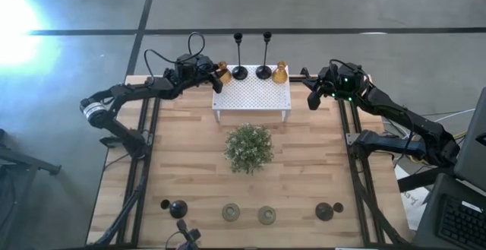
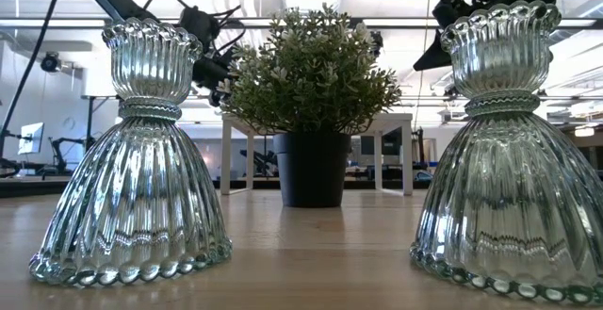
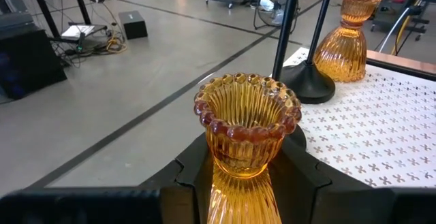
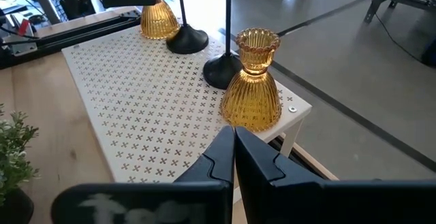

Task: Pick & Place candle stick holders
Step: Put the orange glass candle holder on the shelf

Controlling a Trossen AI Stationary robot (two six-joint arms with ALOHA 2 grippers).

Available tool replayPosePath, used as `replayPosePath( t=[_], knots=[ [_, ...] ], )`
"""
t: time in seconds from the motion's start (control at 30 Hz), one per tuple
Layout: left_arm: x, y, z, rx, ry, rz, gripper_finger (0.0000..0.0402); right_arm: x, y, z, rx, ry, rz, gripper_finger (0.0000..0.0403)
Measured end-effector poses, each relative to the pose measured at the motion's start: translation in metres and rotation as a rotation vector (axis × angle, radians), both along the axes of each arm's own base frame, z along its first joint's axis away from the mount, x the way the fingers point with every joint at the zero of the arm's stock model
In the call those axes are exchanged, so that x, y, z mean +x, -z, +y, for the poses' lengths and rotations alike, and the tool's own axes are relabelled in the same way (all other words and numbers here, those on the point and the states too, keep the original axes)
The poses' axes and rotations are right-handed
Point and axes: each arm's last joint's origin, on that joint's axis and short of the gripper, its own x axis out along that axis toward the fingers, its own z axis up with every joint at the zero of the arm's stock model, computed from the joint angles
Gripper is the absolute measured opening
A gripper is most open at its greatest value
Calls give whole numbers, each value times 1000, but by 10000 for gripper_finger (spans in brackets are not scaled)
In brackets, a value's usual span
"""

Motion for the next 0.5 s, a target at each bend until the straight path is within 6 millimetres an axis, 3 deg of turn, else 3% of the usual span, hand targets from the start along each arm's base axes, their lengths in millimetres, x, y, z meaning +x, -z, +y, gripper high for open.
replayPosePath(
  t=[0.5],
  knots=[
    [-1,1,0,3,1,11,125,0,0,0,1,1,-1,8]
  ],
)
